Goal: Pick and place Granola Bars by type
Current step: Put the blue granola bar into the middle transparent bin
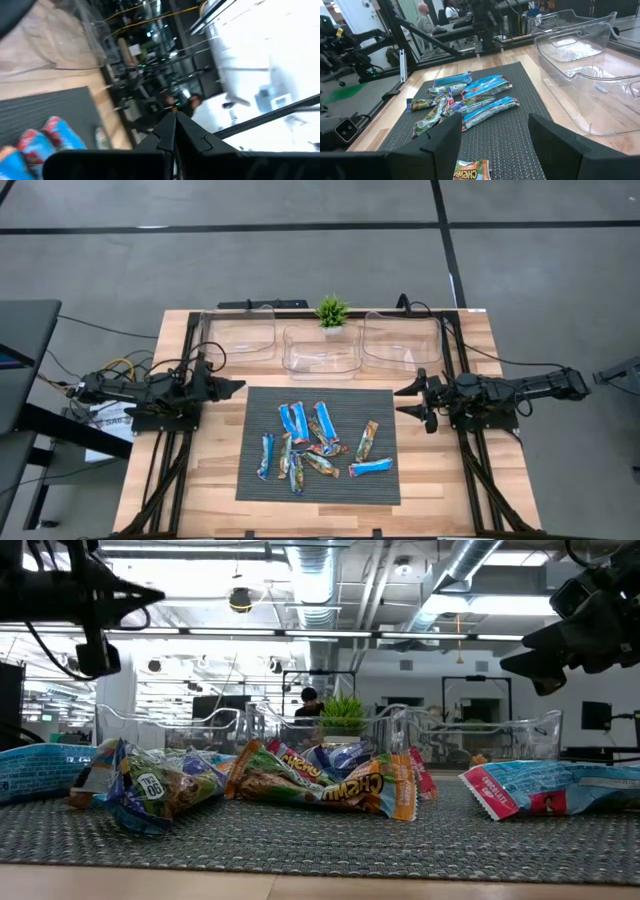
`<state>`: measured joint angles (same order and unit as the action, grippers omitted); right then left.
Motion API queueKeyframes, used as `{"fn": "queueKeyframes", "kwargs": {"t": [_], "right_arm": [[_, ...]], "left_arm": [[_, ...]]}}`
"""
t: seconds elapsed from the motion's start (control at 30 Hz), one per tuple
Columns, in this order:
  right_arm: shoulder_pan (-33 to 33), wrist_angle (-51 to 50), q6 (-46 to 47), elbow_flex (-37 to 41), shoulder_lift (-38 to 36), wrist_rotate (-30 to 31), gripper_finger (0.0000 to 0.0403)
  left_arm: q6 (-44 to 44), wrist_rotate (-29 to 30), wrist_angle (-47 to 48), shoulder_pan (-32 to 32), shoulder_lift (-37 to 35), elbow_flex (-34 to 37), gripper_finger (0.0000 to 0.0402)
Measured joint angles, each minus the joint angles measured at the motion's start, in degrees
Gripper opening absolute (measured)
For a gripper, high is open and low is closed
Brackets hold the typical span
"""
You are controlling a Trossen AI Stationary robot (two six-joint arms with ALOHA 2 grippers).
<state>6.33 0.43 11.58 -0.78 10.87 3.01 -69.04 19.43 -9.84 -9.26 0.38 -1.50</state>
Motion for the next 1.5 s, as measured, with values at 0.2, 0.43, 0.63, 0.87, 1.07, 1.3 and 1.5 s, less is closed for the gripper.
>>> {"fn": "queueKeyframes", "kwargs": {"t": [0.2,0.43,0.63,0.87,1.07,1.3,1.5], "right_arm": [[0.0,5.5,11.6,0.2,0.0,0.0,0.0223],[-0.1,22.6,36.0,0.1,0.0,0.0,0.0223],[0.0,29.8,45.4,0.1,0.0,0.2,0.0223],[-0.1,30.1,49.0,-1.2,0.1,9.7,0.0223],[-0.1,29.8,38.6,-8.3,6.4,11.4,0.0223],[-0.1,29.4,26.3,-18.1,20.5,6.6,0.0223],[-0.1,16.7,18.6,-23.9,28.1,2.3,0.0223]], "left_arm": [[-5.2,2.9,-1.6,0.0,0.0,0.0,0.0027],[-5.5,6.2,-1.7,0.0,0.5,-0.7,0.0089],[-3.9,7.8,-2.6,0.0,2.9,-0.7,0.0126],[11.1,4.5,-11.5,0.0,12.2,-7.0,0.013],[23.0,3.2,-1.7,0.0,26.2,-22.6,0.013],[31.8,3.3,23.7,0.0,42.1,-41.7,0.013],[32.8,3.3,41.8,0.0,53.3,-53.5,0.013]]}}
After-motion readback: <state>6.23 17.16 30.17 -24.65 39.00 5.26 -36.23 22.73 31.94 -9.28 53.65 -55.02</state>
